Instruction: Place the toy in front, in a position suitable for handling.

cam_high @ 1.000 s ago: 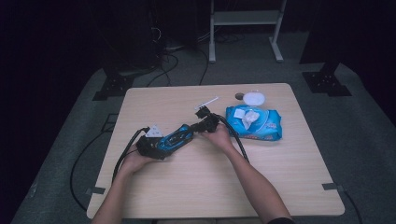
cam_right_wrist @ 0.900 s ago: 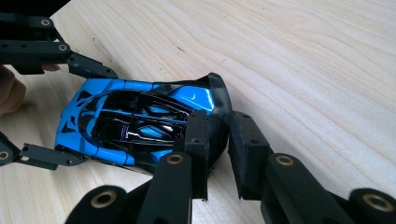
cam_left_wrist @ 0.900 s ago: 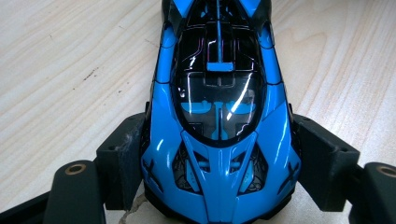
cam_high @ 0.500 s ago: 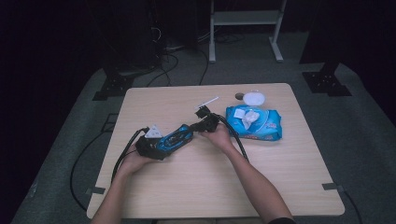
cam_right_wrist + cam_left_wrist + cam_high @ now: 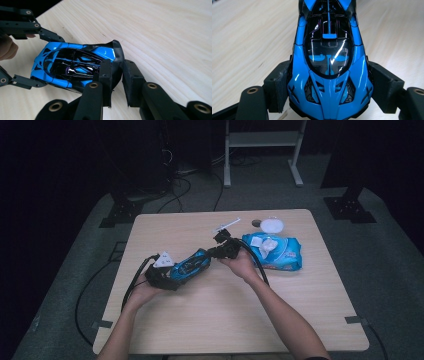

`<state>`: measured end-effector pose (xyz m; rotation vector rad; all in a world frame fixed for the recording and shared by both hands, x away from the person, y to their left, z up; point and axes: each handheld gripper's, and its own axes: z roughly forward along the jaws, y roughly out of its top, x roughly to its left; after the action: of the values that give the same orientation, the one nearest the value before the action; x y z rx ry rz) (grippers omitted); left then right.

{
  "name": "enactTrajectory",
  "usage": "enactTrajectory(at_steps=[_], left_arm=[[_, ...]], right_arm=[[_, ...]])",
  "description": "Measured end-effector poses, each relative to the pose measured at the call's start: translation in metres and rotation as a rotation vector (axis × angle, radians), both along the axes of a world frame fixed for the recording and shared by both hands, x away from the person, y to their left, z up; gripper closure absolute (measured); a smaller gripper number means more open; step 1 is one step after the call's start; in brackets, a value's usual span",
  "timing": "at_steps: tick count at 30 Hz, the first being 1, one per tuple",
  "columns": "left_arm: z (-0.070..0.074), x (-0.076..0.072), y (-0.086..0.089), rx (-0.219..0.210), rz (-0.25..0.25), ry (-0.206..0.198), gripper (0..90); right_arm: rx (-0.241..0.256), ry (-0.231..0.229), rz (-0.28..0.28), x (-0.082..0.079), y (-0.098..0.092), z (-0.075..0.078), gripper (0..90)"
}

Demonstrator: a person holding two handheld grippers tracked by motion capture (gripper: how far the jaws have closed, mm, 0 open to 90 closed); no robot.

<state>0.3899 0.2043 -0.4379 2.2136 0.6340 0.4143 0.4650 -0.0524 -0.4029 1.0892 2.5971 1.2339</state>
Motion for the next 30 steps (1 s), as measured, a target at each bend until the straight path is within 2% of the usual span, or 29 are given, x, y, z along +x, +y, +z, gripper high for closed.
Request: enactTrajectory(at_steps=[1, 2, 3, 4, 5, 6, 7, 8, 10, 11, 12, 13, 14, 15, 16, 17, 18, 19, 20, 21, 22, 23, 24, 26, 28, 30], left_arm=[[0.006, -0.005, -0.006, -0.002, -0.023, -0.007, 25.8], [0.006, -0.005, -0.006, -0.002, -0.023, -0.007, 25.8], [0.011, -0.011, -0.014, -0.006, -0.043, -0.016, 25.8], [0.011, -0.011, -0.014, -0.006, -0.043, -0.016, 25.8], [0.012, -0.014, -0.019, -0.015, -0.053, -0.017, 25.8], [0.014, -0.017, -0.024, -0.016, -0.067, -0.019, 25.8], [0.016, -0.022, -0.034, -0.017, -0.096, -0.024, 25.8], [0.016, -0.022, -0.034, -0.017, -0.096, -0.024, 25.8], [0.018, -0.026, -0.046, -0.016, -0.127, -0.030, 25.8], [0.019, -0.031, -0.059, -0.027, -0.147, -0.027, 25.8], [0.019, -0.031, -0.059, -0.027, -0.147, -0.027, 25.8], [0.018, -0.036, -0.071, -0.034, -0.171, -0.021, 25.8], [0.018, -0.036, -0.071, -0.034, -0.171, -0.021, 25.7], [0.017, -0.040, -0.082, -0.028, -0.195, -0.017, 25.8], [0.017, -0.040, -0.082, -0.028, -0.195, -0.017, 25.7], [0.014, -0.044, -0.092, -0.019, -0.214, -0.014, 25.7], [0.014, -0.044, -0.092, -0.019, -0.214, -0.014, 25.7], [0.010, -0.047, -0.100, -0.007, -0.223, -0.014, 25.7], [0.010, -0.047, -0.100, -0.007, -0.223, -0.014, 25.7], [0.006, -0.048, -0.108, 0.005, -0.231, -0.010, 25.7], [0.003, -0.049, -0.113, 0.012, -0.243, -0.008, 25.7], [-0.001, -0.049, -0.118, 0.027, -0.266, 0.006, 25.8], [-0.006, -0.049, -0.122, 0.053, -0.272, 0.011, 25.8], [-0.016, -0.050, -0.127, 0.107, -0.289, 0.027, 25.8], [-0.022, -0.051, -0.125, 0.080, -0.290, 0.040, 25.8], [-0.023, -0.050, -0.124, 0.063, -0.284, 0.050, 25.8]], right_arm=[[-0.010, -0.031, 0.008, -0.009, -0.007, 0.008, 76.8], [-0.010, -0.031, 0.008, -0.009, -0.007, 0.008, 76.8], [-0.014, -0.045, 0.007, -0.020, -0.018, 0.015, 76.5], [-0.014, -0.045, 0.007, -0.020, -0.018, 0.015, 76.5], [-0.013, -0.047, 0.000, -0.029, -0.028, 0.019, 76.4], [-0.013, -0.047, 0.000, -0.029, -0.028, 0.019, 76.4], [-0.016, -0.058, -0.006, -0.040, -0.041, 0.022, 76.1], [-0.016, -0.058, -0.006, -0.040, -0.041, 0.022, 76.1], [-0.016, -0.064, -0.014, -0.052, -0.055, 0.024, 75.8], [-0.015, -0.070, -0.029, -0.062, -0.069, 0.024, 75.8], [-0.015, -0.070, -0.029, -0.062, -0.069, 0.024, 75.8], [-0.011, -0.072, -0.045, -0.073, -0.083, 0.024, 75.6], [-0.011, -0.072, -0.045, -0.073, -0.083, 0.024, 75.6], [-0.007, -0.076, -0.059, -0.084, -0.097, 0.021, 75.5], [-0.002, -0.076, -0.066, -0.089, -0.103, 0.018, 75.5], [-0.002, -0.072, -0.076, -0.094, -0.108, 0.016, 75.5], [-0.002, -0.072, -0.076, -0.094, -0.108, 0.016, 75.5], [-0.009, -0.081, -0.099, -0.102, -0.117, 0.009, 89.7], [-0.009, -0.081, -0.099, -0.102, -0.117, 0.009, 89.7], [0.031, -0.066, -0.067, -0.105, -0.122, 0.006, 88.3], [0.068, -0.010, -0.053, -0.109, -0.123, -0.001, 85.4], [0.017, -0.030, -0.043, -0.113, -0.118, -0.005, 81.5], [-0.050, -0.070, -0.023, -0.118, -0.113, -0.011, 79.7], [-0.050, -0.057, -0.013, -0.122, -0.113, -0.017, 79.7], [-0.063, -0.077, -0.025, -0.124, -0.117, -0.021, 78.4], [-0.042, -0.063, -0.037, -0.124, -0.123, -0.024, 77.4]])
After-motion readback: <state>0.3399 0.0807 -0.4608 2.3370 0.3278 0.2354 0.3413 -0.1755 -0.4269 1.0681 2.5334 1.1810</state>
